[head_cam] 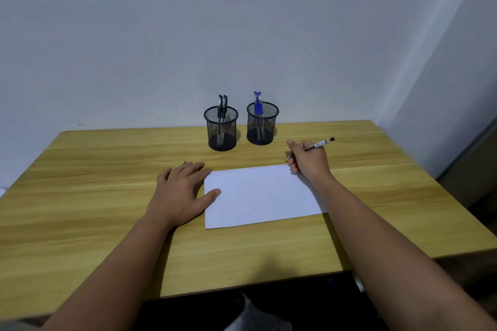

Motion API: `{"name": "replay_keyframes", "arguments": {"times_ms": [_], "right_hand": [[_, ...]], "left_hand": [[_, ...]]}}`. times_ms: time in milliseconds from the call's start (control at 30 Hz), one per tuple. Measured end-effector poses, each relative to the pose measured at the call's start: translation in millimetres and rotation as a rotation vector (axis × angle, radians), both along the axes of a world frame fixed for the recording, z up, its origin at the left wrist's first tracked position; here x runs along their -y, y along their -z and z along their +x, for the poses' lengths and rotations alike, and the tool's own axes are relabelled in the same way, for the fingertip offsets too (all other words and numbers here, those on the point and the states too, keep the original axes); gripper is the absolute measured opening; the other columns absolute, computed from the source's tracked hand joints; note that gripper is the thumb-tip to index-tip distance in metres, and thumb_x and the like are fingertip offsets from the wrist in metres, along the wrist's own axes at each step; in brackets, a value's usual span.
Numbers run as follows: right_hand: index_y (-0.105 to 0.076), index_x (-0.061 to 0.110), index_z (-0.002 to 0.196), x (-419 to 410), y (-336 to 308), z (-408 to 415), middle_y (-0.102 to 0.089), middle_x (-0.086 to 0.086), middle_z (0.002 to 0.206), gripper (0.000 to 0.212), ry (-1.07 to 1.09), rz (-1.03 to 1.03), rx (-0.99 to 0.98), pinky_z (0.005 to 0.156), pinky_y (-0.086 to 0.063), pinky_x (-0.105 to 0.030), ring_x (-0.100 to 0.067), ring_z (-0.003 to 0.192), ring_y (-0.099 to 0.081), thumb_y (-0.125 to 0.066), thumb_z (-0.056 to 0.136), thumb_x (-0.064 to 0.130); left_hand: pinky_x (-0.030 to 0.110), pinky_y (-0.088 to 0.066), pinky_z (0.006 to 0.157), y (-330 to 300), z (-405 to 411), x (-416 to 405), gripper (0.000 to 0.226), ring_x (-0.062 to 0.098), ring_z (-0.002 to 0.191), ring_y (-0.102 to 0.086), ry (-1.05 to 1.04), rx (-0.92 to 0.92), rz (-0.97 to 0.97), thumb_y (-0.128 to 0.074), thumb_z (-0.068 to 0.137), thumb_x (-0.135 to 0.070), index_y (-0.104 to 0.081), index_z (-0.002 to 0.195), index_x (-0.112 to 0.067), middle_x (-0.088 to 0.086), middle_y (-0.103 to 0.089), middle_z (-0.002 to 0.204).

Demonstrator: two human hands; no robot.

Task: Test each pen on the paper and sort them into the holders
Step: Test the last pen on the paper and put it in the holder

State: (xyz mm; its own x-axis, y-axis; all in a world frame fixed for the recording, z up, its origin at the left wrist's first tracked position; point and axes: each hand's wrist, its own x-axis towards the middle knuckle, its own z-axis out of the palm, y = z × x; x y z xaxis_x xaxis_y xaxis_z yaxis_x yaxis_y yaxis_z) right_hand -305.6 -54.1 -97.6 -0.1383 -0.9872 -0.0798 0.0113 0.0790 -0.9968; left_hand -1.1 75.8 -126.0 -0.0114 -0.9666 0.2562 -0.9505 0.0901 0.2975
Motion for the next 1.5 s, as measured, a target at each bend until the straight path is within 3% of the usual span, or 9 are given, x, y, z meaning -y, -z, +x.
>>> {"name": "replay_keyframes", "arguments": {"times_ms": [133,233,300,467,600,767,967,1133,1500], "right_hand": [[-0.053,0.012,0.069,3,-24,-6,-0.056,-0.005,0.053,0.046,0.002,0.045,-0.024,0.038,-0.038,-0.020,-0.014,0.040,-0.047,-0.074,0.102,0.037],[-0.049,0.017,0.068,7,-40,-9,-0.053,-0.001,0.054,0.047,0.079,-0.055,-0.086,0.039,-0.035,-0.019,-0.007,0.036,-0.043,-0.076,0.099,0.039],[-0.059,0.017,0.075,5,-50,-4,-0.062,0.000,0.060,0.037,0.044,-0.056,-0.035,0.040,-0.036,-0.018,-0.007,0.040,-0.047,-0.076,0.099,0.041],[-0.076,0.011,0.105,-11,-55,23,-0.082,-0.010,0.090,0.022,-0.161,0.037,0.122,0.043,-0.045,-0.019,-0.012,0.051,-0.060,-0.059,0.106,0.026],[-0.069,0.009,0.092,-27,-48,43,-0.074,-0.009,0.075,0.013,-0.207,-0.046,0.052,0.043,-0.046,-0.022,-0.013,0.048,-0.057,-0.072,0.102,0.016],[-0.081,0.002,0.107,-41,-44,58,-0.080,-0.009,0.088,0.017,-0.361,-0.010,0.031,0.044,-0.051,-0.023,-0.011,0.055,-0.062,-0.069,0.104,0.013],[-0.079,-0.002,0.102,-51,-33,67,-0.078,-0.002,0.075,0.009,-0.479,-0.101,-0.176,0.047,-0.053,-0.020,-0.005,0.053,-0.065,-0.079,0.095,0.003],[-0.082,0.014,0.091,-52,-35,72,-0.077,-0.013,0.087,0.008,-0.474,-0.157,-0.280,0.049,-0.050,-0.018,-0.008,0.060,-0.063,-0.082,0.092,0.007],[-0.081,0.008,0.096,-53,-43,57,-0.075,-0.002,0.079,0.004,-0.491,-0.159,-0.291,0.052,-0.048,-0.021,0.000,0.057,-0.063,-0.081,0.092,0.006]], "left_hand": [[0.048,-0.021,0.118,-5,-2,-4,0.076,0.014,0.147,-0.033,-0.006,-0.038,-0.053,-0.046,0.084,-0.076,-0.043,0.150,-0.039,-0.015,-0.042,0.156],[0.046,-0.034,0.105,-12,2,-4,0.061,0.019,0.134,-0.047,-0.084,-0.127,-0.236,-0.052,0.087,-0.062,-0.053,0.142,-0.035,-0.010,-0.055,0.144],[0.048,-0.039,0.096,-17,12,-1,0.052,0.027,0.123,-0.053,-0.210,-0.124,-0.276,-0.054,0.089,-0.051,-0.060,0.136,-0.030,-0.003,-0.060,0.133],[0.052,-0.042,0.097,-24,31,6,0.044,0.031,0.121,-0.054,-0.399,-0.057,0.008,-0.061,0.091,-0.051,-0.069,0.126,-0.026,0.004,-0.061,0.128],[0.047,-0.044,0.092,-24,31,10,0.031,0.026,0.114,-0.057,-0.387,-0.071,-0.008,-0.066,0.090,-0.050,-0.076,0.111,-0.031,-0.003,-0.064,0.118],[0.042,-0.045,0.085,-23,29,13,0.019,0.024,0.106,-0.061,-0.361,-0.117,-0.044,-0.066,0.093,-0.038,-0.076,0.107,-0.032,-0.005,-0.065,0.107],[0.039,-0.055,0.078,-29,21,9,0.013,0.014,0.087,-0.066,-0.188,-0.370,-0.092,-0.067,0.094,-0.034,-0.072,0.105,-0.031,-0.012,-0.072,0.098],[0.036,-0.057,0.074,-43,9,8,0.014,0.009,0.076,-0.067,-0.059,-0.492,-0.085,-0.068,0.094,-0.024,-0.073,0.107,-0.027,-0.013,-0.072,0.095],[0.028,-0.054,0.074,-63,-2,6,0.014,0.009,0.077,-0.065,0.039,-0.557,-0.080,-0.071,0.093,-0.018,-0.077,0.103,-0.027,-0.011,-0.073,0.098]]}}
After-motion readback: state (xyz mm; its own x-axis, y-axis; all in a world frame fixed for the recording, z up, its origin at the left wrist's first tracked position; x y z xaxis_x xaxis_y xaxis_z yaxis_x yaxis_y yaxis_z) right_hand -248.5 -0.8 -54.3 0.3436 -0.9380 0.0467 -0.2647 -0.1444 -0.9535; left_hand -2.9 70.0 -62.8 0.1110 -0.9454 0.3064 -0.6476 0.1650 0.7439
